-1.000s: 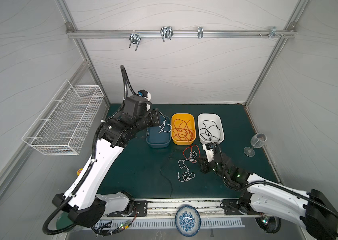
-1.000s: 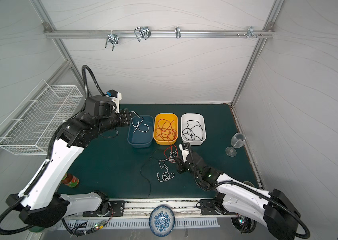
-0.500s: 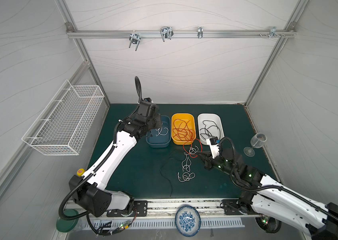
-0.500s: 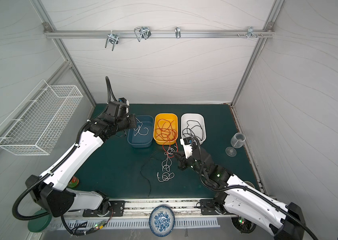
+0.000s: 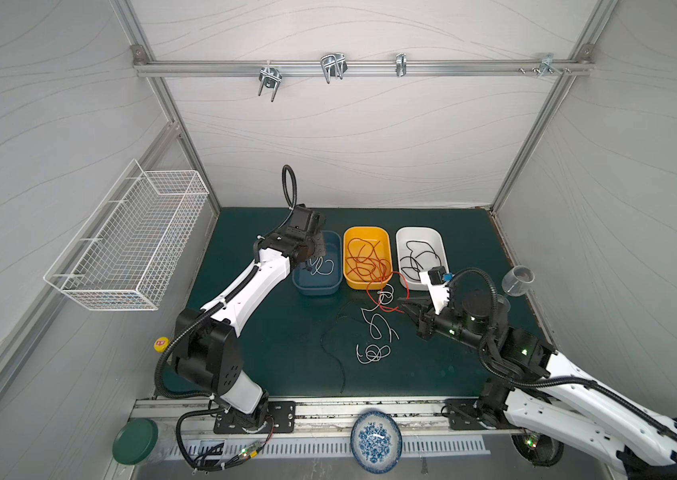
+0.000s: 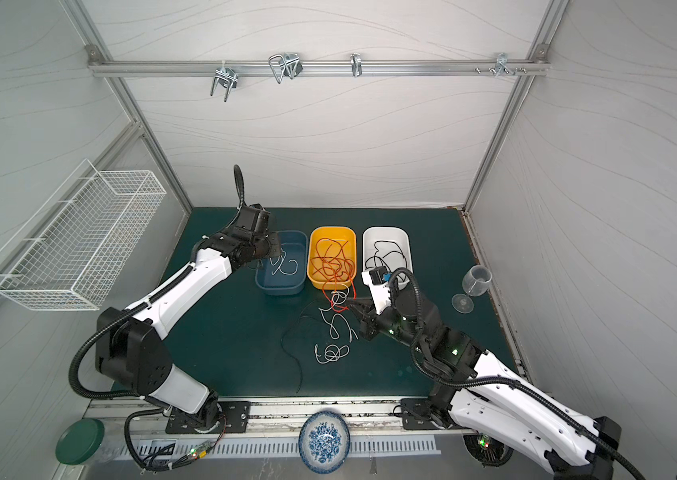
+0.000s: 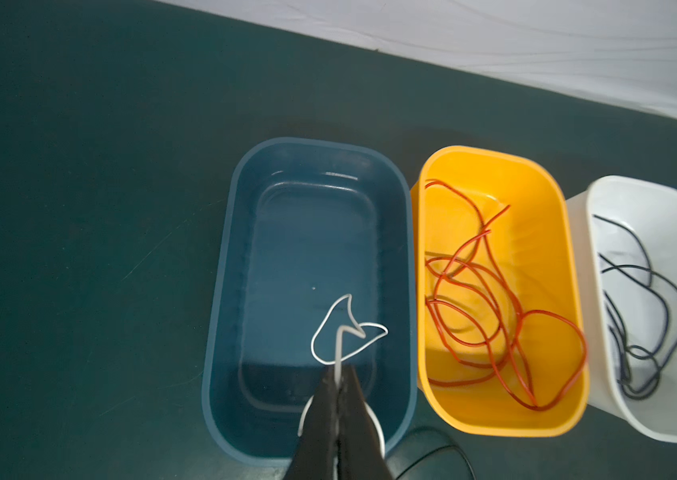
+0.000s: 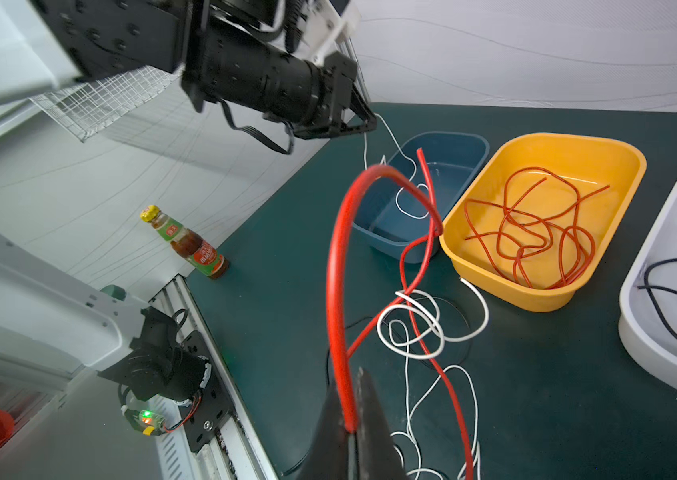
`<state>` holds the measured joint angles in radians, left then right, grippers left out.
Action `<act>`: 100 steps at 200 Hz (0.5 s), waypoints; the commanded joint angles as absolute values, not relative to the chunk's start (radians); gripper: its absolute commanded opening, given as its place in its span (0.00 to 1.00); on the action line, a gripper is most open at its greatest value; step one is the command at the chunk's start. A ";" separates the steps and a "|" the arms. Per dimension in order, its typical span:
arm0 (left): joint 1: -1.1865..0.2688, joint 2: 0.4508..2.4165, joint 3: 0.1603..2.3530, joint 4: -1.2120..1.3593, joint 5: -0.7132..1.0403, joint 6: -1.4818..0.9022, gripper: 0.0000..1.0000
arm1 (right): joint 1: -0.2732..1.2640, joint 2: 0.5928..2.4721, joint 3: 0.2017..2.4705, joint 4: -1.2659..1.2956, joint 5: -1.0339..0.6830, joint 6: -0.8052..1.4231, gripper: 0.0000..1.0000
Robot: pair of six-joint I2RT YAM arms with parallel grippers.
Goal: Untangle the cables
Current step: 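Carry the white wire over the blue tub and lower it with the left gripper, then open the left gripper to drop the white wire into the blue tub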
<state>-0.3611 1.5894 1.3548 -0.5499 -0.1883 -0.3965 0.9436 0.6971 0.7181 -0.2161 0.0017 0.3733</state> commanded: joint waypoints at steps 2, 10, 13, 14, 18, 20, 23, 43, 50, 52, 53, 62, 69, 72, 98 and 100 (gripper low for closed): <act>-0.353 1.626 1.373 -0.507 -0.203 -0.388 0.00 | 0.953 0.686 0.756 -0.259 -0.030 0.350 0.00; -0.353 1.633 1.370 -0.500 -0.203 -0.388 0.00 | 0.954 0.684 0.763 -0.261 -0.035 0.350 0.00; -0.353 1.637 1.368 -0.499 -0.203 -0.390 0.00 | 0.954 0.682 0.766 -0.262 -0.036 0.350 0.00; -0.353 1.637 1.368 -0.498 -0.203 -0.390 0.00 | 0.954 0.682 0.767 -0.262 -0.038 0.350 0.00; -0.353 1.642 1.367 -0.496 -0.203 -0.392 0.00 | 0.955 0.681 0.771 -0.262 -0.040 0.350 0.00; -0.353 1.644 1.367 -0.496 -0.202 -0.392 0.00 | 0.956 0.680 0.773 -0.263 -0.041 0.349 0.00; -0.353 1.647 1.367 -0.495 -0.202 -0.392 0.00 | 0.956 0.680 0.776 -0.264 -0.042 0.350 0.00; -0.353 1.675 1.367 -0.494 -0.198 -0.395 0.00 | 0.958 0.673 0.798 -0.267 -0.059 0.351 0.00; -0.353 1.687 1.366 -0.494 -0.198 -0.398 0.00 | 0.959 0.670 0.807 -0.265 -0.069 0.351 0.00; -0.353 1.691 1.365 -0.494 -0.198 -0.398 0.00 | 0.960 0.669 0.808 -0.266 -0.072 0.351 0.00; -0.353 1.692 1.366 -0.494 -0.198 -0.398 0.00 | 0.960 0.668 0.810 -0.265 -0.073 0.351 0.00; -0.353 1.709 1.369 -0.499 -0.200 -0.398 0.00 | 0.962 0.667 0.818 -0.264 -0.084 0.353 0.00; -0.353 1.722 1.374 -0.501 -0.201 -0.396 0.00 | 0.964 0.667 0.824 -0.266 -0.089 0.353 0.00; -0.353 1.727 1.376 -0.503 -0.201 -0.396 0.00 | 0.964 0.667 0.828 -0.268 -0.090 0.354 0.00; -0.353 1.769 1.404 -0.524 -0.196 -0.397 0.00 | 0.974 0.668 0.841 -0.277 -0.094 0.350 0.00; -0.353 1.772 1.406 -0.524 -0.196 -0.397 0.00 | 0.975 0.667 0.841 -0.278 -0.094 0.350 0.00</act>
